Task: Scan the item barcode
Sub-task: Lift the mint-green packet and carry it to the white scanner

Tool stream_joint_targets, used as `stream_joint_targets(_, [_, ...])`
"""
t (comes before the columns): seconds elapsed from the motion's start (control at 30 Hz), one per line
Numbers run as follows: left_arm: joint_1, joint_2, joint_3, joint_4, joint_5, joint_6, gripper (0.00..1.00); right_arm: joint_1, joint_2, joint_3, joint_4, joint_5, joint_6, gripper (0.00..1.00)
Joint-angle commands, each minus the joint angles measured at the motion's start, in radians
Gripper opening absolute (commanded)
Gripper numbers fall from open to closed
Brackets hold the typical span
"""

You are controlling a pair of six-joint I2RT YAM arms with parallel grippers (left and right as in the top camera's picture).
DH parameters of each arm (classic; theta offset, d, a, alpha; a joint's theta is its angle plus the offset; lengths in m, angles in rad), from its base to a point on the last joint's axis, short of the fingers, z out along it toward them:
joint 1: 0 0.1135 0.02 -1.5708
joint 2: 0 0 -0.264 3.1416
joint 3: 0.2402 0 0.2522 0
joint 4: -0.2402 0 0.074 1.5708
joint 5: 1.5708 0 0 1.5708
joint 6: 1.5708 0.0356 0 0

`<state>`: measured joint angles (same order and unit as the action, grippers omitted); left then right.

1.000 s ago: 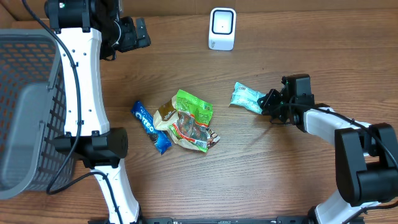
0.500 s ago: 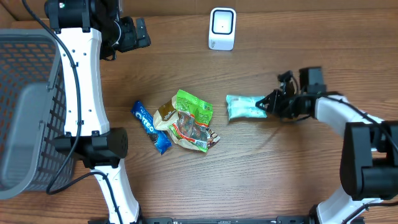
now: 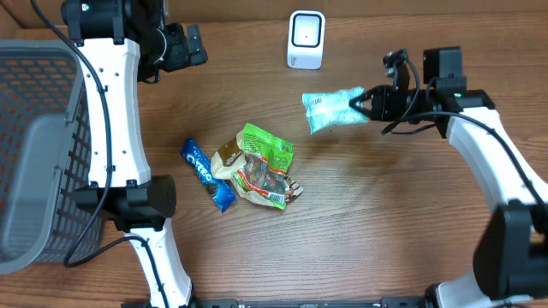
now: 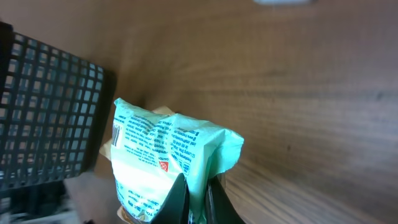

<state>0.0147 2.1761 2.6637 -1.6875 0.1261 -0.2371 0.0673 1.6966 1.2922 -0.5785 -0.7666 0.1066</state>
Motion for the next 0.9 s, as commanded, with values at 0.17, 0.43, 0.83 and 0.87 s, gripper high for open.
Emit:
stream_joint_targets(0.17, [-0.004, 0.001, 0.020, -0.002, -0.003, -0.014, 1.00, 0.030, -0.171, 0.045, 0.041, 0.252, -0.037, 0.04])
stream_joint_targets(0.43, [-0.004, 0.001, 0.020, -0.002, -0.003, -0.014, 1.00, 0.058, -0.169, 0.045, 0.092, 0.273, -0.071, 0.04])
stream_joint_targets(0.83, [-0.004, 0.001, 0.020, -0.002, -0.003, -0.014, 0.99, 0.158, -0.117, 0.044, 0.288, 0.742, -0.278, 0.04])
stream_joint_targets(0.87, [-0.004, 0.001, 0.020, -0.002, -0.003, -0.014, 1.00, 0.177, -0.106, 0.044, 0.325, 0.800, -0.308, 0.04])
